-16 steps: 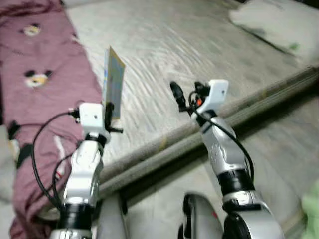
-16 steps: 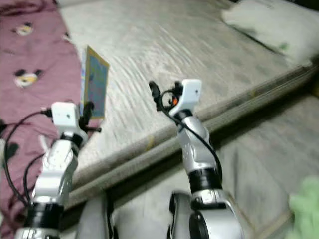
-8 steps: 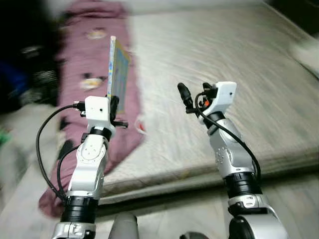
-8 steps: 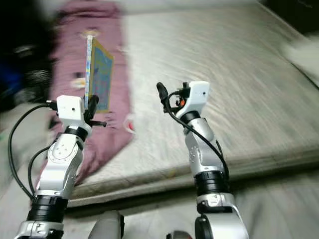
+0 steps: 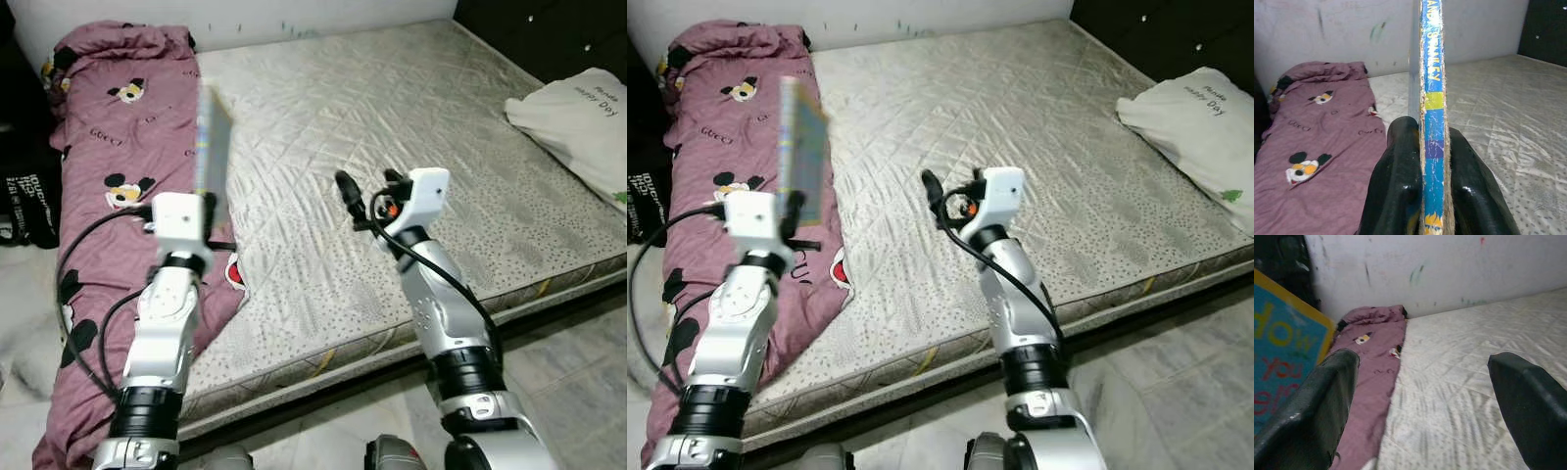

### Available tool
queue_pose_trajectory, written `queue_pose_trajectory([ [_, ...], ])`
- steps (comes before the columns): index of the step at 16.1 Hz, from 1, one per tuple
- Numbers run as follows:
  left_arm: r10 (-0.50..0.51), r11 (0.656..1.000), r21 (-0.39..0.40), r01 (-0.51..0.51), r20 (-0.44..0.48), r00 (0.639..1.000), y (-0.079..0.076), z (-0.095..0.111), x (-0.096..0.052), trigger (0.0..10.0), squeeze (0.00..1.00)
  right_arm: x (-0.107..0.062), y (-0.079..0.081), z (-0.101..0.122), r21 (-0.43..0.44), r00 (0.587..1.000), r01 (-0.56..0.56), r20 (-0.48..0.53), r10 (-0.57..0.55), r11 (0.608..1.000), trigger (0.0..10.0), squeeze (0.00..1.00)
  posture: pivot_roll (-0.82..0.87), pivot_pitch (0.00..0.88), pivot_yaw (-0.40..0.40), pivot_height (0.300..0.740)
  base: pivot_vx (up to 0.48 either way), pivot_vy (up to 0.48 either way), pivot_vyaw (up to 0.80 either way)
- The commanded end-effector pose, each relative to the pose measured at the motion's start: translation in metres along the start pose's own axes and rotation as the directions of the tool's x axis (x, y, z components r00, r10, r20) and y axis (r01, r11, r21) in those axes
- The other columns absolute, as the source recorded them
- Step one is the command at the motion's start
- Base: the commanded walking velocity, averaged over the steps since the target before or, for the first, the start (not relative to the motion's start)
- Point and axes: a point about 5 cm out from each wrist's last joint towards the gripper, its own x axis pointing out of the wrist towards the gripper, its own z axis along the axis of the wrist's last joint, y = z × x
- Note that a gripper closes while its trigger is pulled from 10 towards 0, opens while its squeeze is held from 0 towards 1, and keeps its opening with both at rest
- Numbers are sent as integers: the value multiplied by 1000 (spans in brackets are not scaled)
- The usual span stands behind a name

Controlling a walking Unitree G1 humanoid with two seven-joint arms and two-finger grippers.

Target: Clean up the room

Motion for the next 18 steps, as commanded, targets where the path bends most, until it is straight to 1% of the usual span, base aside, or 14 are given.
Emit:
queue_pose_trajectory([
  [1, -21, 1000, 18, 20, 49, 999, -7, 7, 1, 10000, 0, -1, -1, 2, -9, 1000, 8, 3, -8, 1000, 10000, 0, -65, 0, 21, 740, 0, 0, 0],
  [4, -17, 999, 40, 15, 46, 999, -8, 7, 2, 10000, 0, 0, -1, 2, -11, 1000, 7, 3, -7, 1000, 10000, 0, -65, 0, 18, 740, 0, 0, 0],
  [5, -24, 1000, 21, 23, 34, 999, -8, 5, 2, 10000, 0, 0, -1, 0, -14, 1000, 20, -11, -20, 1000, 10000, 0, -65, 0, 18, 740, 0, 0, 0],
  [6, -26, 1000, 15, 26, 35, 999, -9, 5, 3, 10000, 0, -1, -1, 0, -35, 1000, 8, -8, -9, 999, 10000, 0, -68, 0, 14, 740, 0, 0, 0],
  [7, -29, 999, 16, 28, 35, 999, -10, 5, 3, 10000, 0, -1, -1, 0, -58, 1000, 1, -9, -2, 998, 10000, 0, -68, 0, 14, 740, 0, 0, 444],
  [8, -35, 999, 11, 35, 35, 999, -11, 5, 3, 10000, 0, -1, 0, -1, -64, 1000, -1, -13, 1, 998, 10000, 0, -70, 0, 15, 740, 0, 0, 444],
  [11, -44, 999, 7, 44, 34, 998, -14, 5, 3, 10000, 0, -2, 0, -1, -49, 1000, 12, -12, -13, 999, 10000, 0, -71, 0, 14, 740, 0, 0, 577],
  [13, -42, 999, -6, 42, 29, 999, -14, 3, 2, 10000, 0, -2, -2, -2, -38, 999, 33, -17, -34, 999, 10000, 0, -71, 0, 12, 740, 0, 0, 0],
  [14, -43, 999, -8, 43, 28, 999, -14, 3, 2, 10000, 0, -2, 0, -2, -76, 1000, 8, -20, -10, 997, 10000, 0, -70, 0, 10, 740, 0, 0, 800],
  [18, -48, 999, -10, 48, 29, 998, -15, 3, 3, 10000, 0, -1, 2, -3, -83, 1000, -1, -22, -1, 997, 10000, 0, -69, 0, 8, 740, 0, 0, 800],
])
